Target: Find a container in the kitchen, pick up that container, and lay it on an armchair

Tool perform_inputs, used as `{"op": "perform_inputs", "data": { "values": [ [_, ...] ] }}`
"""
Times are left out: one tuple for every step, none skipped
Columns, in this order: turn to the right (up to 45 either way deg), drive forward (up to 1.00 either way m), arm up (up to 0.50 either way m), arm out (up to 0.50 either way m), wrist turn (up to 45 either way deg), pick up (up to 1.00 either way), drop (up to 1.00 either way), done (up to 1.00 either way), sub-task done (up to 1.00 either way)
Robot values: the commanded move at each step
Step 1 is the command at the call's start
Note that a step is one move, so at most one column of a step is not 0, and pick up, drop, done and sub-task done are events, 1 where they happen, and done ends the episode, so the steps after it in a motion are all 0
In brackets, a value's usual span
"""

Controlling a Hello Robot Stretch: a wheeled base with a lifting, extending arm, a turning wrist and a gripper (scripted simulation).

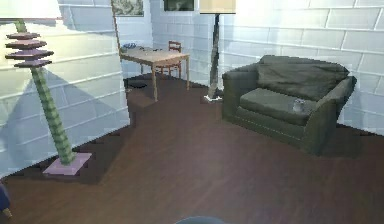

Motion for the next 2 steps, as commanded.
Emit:
{"op": "perform_inputs", "data": {
  "values": [
    [-45.0,0.0,0.0,0.0,0.0,0.0,0.0,0.0,0.0],
    [0.0,1.0,0.0,0.0,0.0,0.0,0.0,0.0,0.0]
  ]
}}
